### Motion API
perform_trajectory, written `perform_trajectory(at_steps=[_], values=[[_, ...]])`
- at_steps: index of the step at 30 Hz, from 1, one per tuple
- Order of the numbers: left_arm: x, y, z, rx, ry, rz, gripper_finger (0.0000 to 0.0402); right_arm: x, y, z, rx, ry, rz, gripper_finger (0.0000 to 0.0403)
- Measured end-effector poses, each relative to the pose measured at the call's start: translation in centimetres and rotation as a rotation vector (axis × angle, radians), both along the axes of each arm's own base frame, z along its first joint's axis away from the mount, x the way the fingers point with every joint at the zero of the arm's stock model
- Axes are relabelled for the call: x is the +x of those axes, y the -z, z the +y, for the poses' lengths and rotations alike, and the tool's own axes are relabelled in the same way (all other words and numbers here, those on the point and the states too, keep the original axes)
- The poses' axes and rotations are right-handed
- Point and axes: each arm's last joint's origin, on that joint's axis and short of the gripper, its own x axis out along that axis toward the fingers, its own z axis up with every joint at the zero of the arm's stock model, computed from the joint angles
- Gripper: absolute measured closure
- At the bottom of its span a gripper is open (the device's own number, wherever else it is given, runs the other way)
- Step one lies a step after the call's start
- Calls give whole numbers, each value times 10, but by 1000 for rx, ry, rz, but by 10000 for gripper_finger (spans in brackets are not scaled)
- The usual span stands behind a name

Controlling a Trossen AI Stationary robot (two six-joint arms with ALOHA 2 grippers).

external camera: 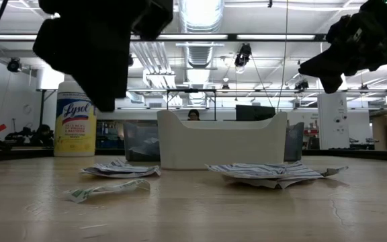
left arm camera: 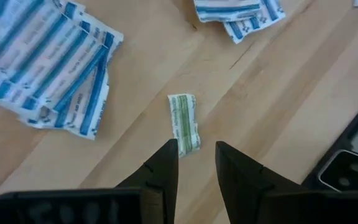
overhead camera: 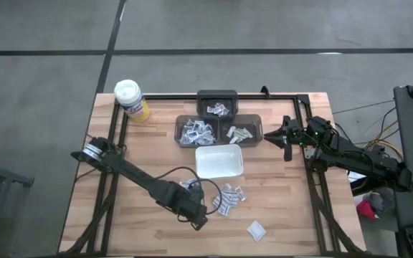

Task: Pick & Place First Aid Supplies
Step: Put the green bandage into the bottom right black bin

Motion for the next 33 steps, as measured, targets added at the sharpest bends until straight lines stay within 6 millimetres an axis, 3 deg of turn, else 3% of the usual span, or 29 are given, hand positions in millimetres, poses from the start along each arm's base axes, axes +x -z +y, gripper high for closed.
perform_trajectory(at_steps=[9, 33], values=[[11, 37, -8, -49, -38, 104, 301, 0, -5, 0, -7, 0, -12, 343], [16, 72, -11, -39, -203, 228, 303, 0, -7, 1, -7, -12, -16, 351]])
